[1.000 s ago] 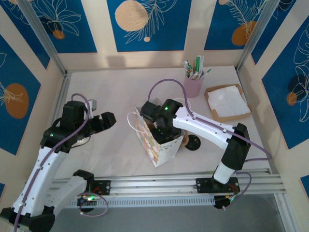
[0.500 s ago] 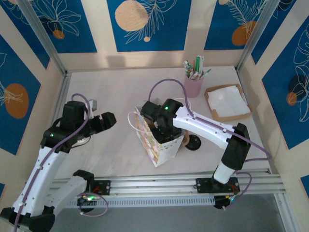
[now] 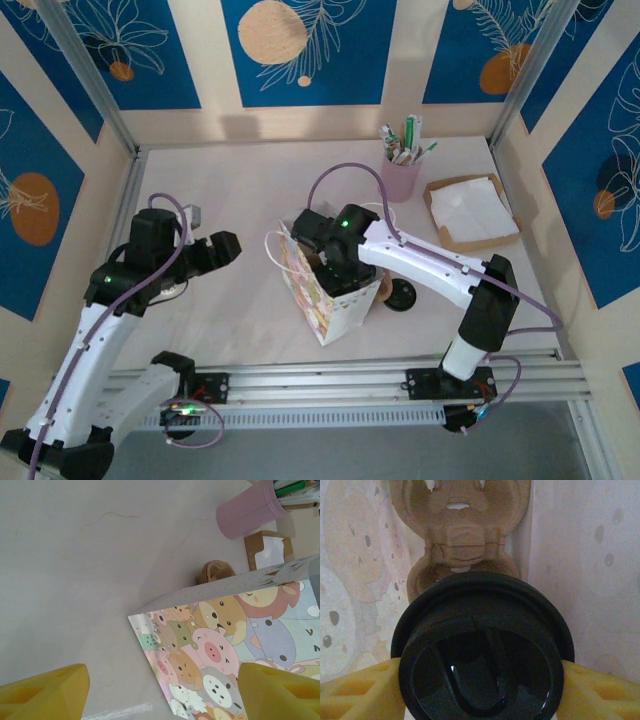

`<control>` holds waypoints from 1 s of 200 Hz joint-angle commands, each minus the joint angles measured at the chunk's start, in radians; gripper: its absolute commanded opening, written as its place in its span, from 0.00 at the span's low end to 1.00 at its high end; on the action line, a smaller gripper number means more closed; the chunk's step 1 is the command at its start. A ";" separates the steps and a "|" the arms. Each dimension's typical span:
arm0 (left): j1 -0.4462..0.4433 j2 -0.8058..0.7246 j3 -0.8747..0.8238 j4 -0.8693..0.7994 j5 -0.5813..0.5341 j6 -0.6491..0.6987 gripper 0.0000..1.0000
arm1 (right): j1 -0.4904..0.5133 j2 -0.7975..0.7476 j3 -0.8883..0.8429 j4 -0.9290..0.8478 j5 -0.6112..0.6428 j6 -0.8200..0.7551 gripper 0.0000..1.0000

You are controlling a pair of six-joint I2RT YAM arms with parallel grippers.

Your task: Pack the takeout coffee

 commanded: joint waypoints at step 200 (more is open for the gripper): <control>0.010 0.000 -0.006 0.026 0.037 -0.009 0.77 | -0.008 -0.027 -0.022 0.007 -0.093 -0.013 0.68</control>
